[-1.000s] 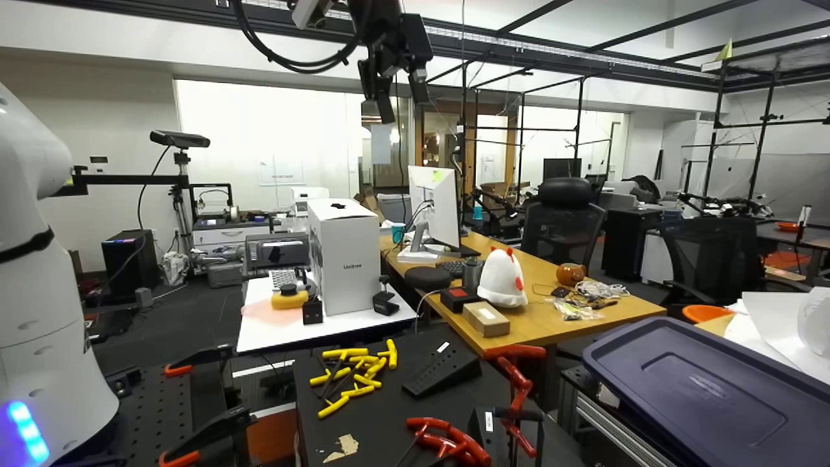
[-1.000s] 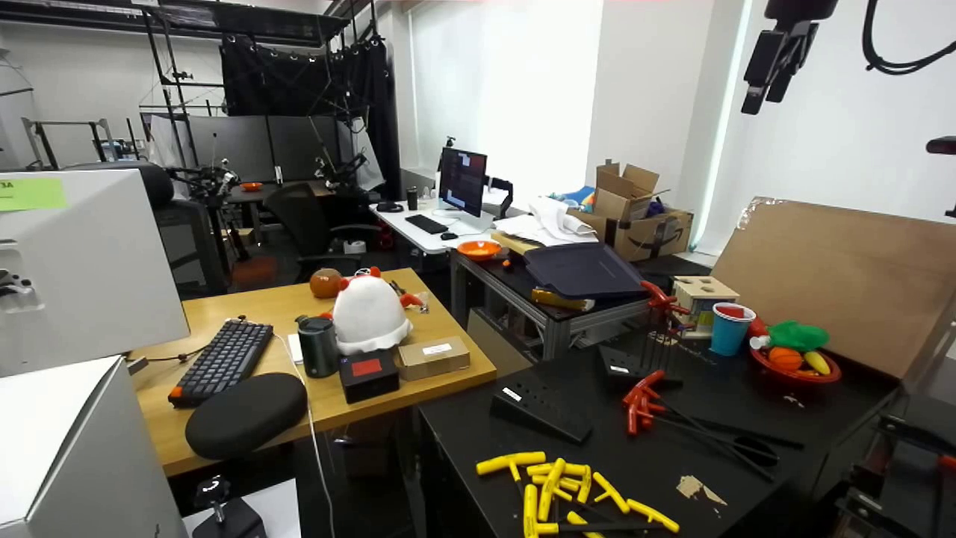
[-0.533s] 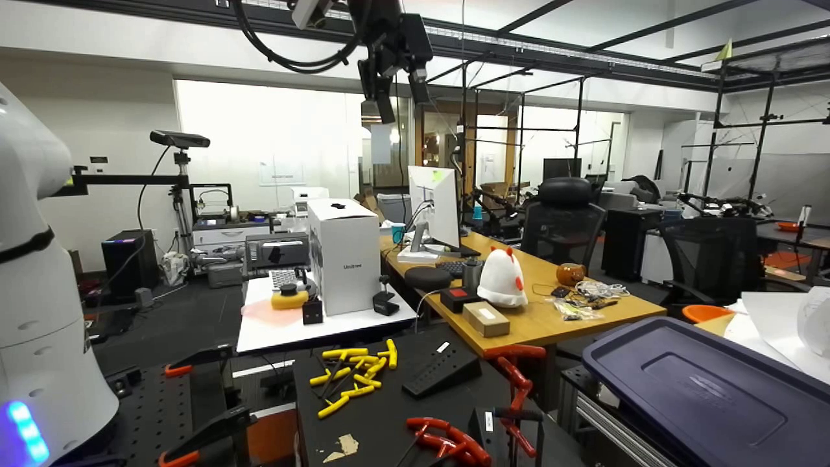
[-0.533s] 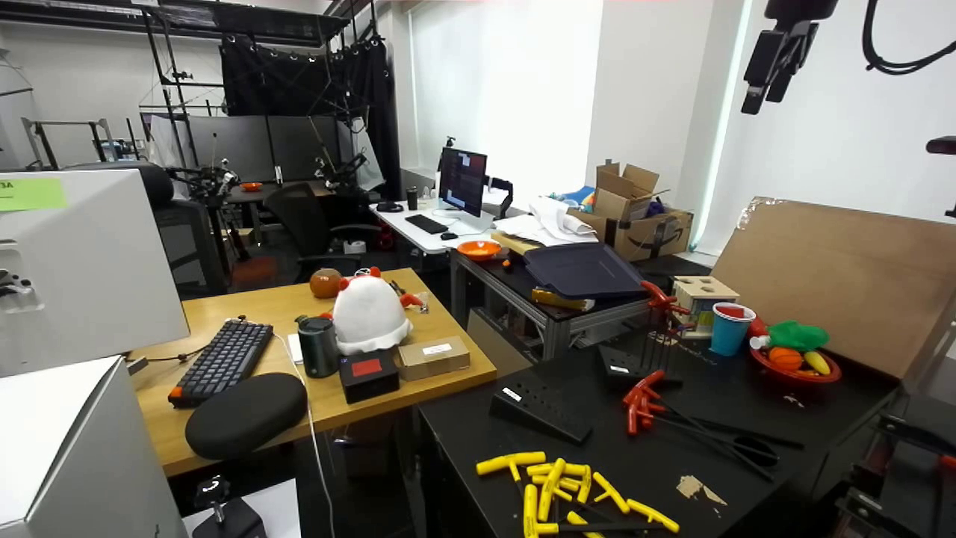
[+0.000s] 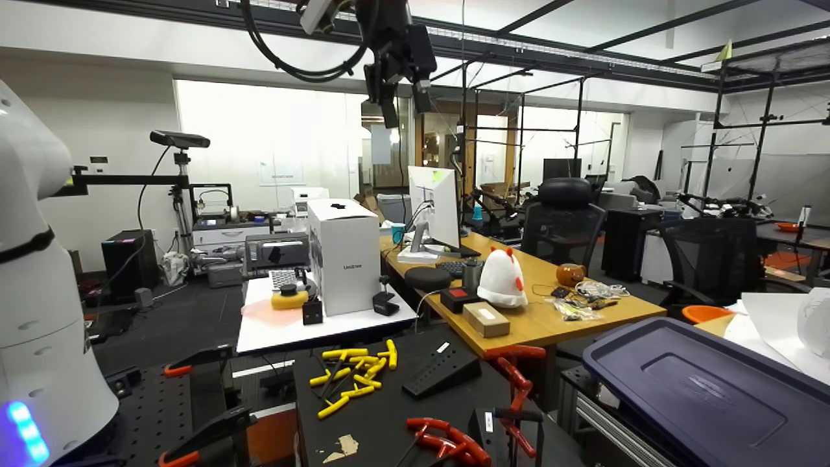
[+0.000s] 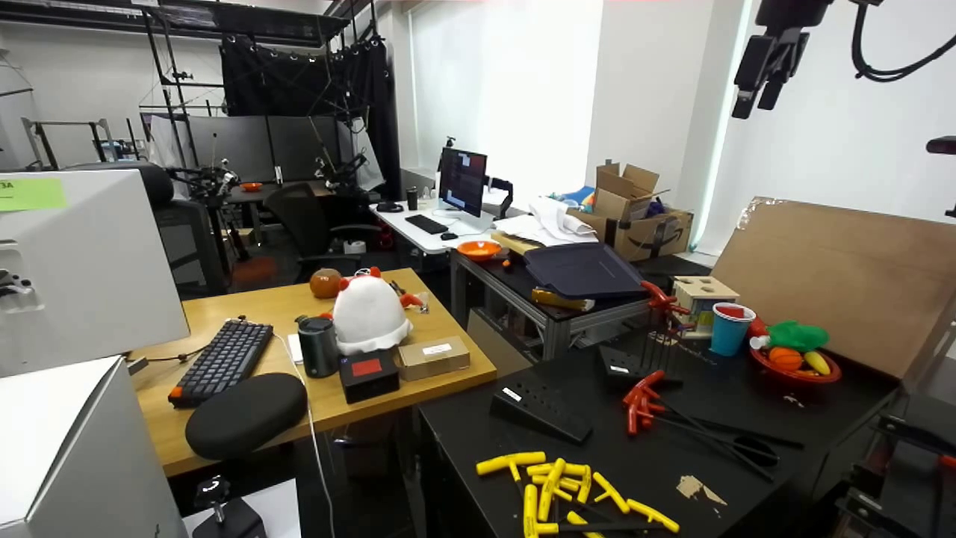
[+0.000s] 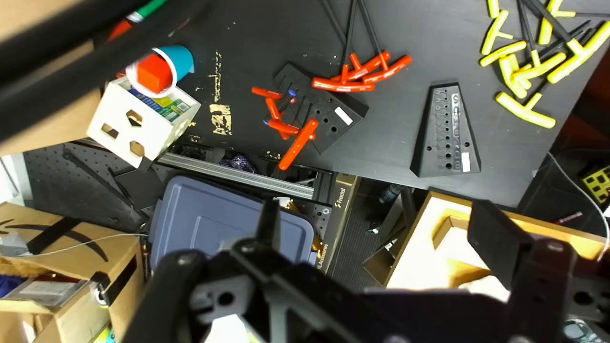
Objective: Pick up the red object, then place it on the table
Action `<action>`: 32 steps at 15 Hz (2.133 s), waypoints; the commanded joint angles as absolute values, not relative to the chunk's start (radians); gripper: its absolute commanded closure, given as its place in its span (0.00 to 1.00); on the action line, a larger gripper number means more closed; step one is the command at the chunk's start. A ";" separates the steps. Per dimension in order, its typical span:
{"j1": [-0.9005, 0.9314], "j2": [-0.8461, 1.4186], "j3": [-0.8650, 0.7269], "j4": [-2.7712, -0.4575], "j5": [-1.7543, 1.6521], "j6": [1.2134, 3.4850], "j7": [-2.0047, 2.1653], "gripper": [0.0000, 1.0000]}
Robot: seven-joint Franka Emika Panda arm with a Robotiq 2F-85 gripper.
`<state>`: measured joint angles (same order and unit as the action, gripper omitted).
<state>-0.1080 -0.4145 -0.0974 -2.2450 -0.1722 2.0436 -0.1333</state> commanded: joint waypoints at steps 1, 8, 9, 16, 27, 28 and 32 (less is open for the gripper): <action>-0.099 -0.322 -0.120 -2.154 -0.115 2.009 -0.133 0.00; -0.111 -0.141 -0.141 -2.019 -0.021 1.987 -0.104 0.00; -0.113 -0.114 -0.141 -1.998 -0.013 1.979 -0.097 0.00; -0.127 0.067 -0.144 -1.859 0.043 1.950 -0.010 0.00; -0.165 0.297 -0.148 -1.689 0.110 1.923 0.111 0.00; -0.170 0.317 -0.150 -1.676 0.114 1.921 0.123 0.00; -0.193 0.397 -0.151 -1.626 0.132 1.901 0.138 0.00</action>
